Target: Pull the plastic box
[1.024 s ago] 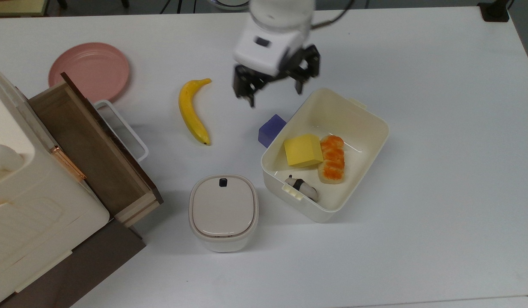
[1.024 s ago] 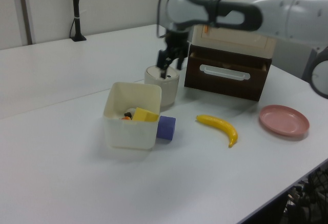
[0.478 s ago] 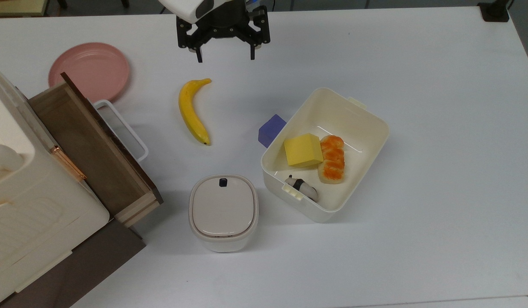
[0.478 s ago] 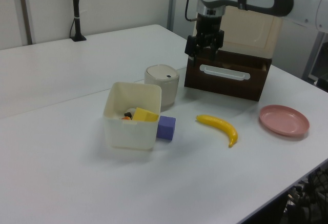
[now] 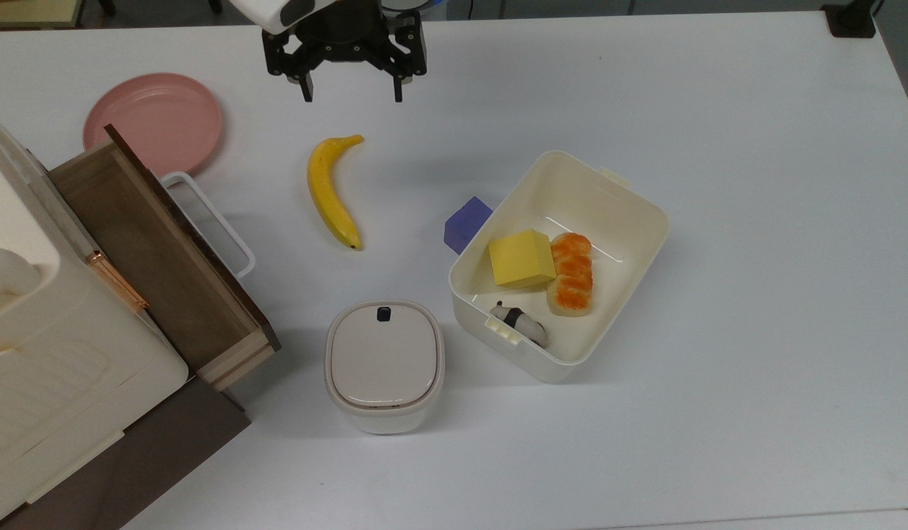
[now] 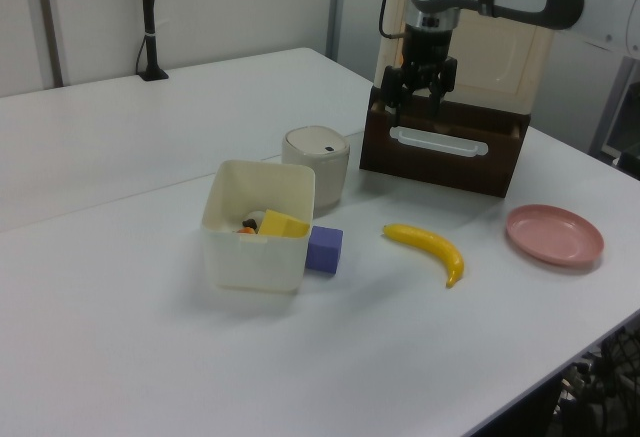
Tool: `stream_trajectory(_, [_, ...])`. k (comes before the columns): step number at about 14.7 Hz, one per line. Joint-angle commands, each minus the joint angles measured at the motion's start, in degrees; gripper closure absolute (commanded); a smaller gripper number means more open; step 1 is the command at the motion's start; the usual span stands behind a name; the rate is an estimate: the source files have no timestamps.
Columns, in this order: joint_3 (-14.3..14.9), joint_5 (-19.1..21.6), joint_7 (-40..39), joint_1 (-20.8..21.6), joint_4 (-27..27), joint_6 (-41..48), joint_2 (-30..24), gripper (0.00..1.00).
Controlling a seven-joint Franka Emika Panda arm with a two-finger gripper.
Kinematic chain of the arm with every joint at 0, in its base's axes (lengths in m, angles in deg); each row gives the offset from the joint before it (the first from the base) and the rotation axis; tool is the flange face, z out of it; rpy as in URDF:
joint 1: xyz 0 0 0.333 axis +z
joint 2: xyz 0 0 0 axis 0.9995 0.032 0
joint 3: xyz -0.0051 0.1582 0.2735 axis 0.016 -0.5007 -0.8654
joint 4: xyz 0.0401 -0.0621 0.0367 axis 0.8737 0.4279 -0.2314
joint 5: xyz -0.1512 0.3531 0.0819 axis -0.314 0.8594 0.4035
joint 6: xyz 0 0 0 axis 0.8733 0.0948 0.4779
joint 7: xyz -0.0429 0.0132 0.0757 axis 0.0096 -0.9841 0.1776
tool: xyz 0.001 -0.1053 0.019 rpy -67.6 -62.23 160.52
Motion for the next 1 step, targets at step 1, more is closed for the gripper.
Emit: stream_trajectory(1, [0.1,0.2,0.3,-0.3,1.2,-0.9,-1.1,0.0])
